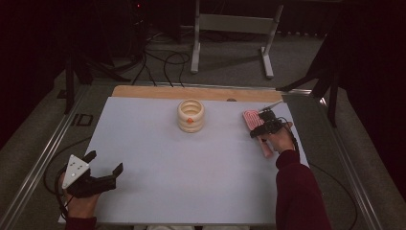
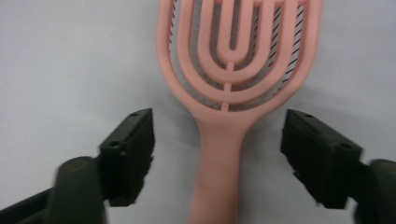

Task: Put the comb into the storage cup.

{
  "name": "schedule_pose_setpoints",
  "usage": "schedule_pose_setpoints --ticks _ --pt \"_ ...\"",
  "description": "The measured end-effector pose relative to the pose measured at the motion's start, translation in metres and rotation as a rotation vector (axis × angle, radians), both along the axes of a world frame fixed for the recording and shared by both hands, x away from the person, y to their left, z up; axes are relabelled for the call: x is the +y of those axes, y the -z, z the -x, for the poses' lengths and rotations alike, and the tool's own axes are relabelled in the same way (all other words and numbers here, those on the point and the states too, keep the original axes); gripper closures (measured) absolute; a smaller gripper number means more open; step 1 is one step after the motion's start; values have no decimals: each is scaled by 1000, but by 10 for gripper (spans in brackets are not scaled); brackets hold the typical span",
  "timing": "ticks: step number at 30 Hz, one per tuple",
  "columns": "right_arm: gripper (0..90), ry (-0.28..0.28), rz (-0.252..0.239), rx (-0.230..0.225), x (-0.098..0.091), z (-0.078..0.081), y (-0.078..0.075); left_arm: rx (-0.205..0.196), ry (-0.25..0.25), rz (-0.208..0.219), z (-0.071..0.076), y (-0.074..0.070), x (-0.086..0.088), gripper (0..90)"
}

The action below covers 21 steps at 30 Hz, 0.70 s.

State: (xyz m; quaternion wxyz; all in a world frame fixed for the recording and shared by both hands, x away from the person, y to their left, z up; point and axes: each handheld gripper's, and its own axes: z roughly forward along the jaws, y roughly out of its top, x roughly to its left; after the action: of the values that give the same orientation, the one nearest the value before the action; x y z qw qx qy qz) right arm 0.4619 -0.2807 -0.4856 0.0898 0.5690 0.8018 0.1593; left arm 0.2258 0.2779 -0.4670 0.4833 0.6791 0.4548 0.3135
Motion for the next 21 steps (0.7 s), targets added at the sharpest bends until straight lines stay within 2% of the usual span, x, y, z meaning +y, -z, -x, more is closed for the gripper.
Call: schedule_pose_setpoints --ticks 8,11,13,14,20,21 --pt "499 18 -11 55 -1 -1 4 3 2 -3 0 0 0 0" --pt "593 -2 3 55 0 -1 6 4 3 -5 0 1 -1 0" --pt "601 -12 4 61 0 -1 7 4 3 -5 0 1 -1 0" --pt "625 -13 21 74 1 -1 9 4 3 -5 0 1 -1 0" --pt "647 -4 29 74 2 -1 10 5 5 -4 0 1 -1 0" --pt "679 -3 41 70 2 -1 10 5 7 -5 -1 1 -2 0"
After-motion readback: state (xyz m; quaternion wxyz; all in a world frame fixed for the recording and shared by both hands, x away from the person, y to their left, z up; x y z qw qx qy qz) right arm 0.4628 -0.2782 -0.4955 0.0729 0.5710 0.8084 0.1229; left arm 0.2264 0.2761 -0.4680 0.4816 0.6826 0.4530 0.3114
